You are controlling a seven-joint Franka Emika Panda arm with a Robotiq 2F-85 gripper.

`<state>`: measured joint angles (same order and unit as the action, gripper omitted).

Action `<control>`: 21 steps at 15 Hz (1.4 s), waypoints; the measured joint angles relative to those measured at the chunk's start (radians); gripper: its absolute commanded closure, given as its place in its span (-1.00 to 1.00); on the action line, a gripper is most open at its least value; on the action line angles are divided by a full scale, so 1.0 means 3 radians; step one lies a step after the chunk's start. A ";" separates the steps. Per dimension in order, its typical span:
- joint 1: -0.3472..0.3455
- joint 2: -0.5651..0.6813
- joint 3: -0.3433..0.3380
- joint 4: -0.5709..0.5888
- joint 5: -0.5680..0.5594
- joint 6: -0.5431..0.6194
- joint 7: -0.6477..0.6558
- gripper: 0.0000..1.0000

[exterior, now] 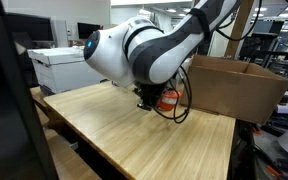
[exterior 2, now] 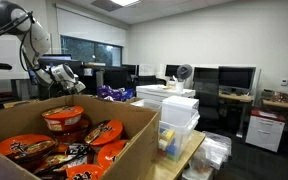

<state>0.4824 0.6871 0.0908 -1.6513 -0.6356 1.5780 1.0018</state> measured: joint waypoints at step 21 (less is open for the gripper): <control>-0.0367 -0.0924 0.0137 -0.0840 0.0540 0.1237 -0.0362 0.28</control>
<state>0.3723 0.4099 0.1320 -1.9032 -0.4736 1.9492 0.8931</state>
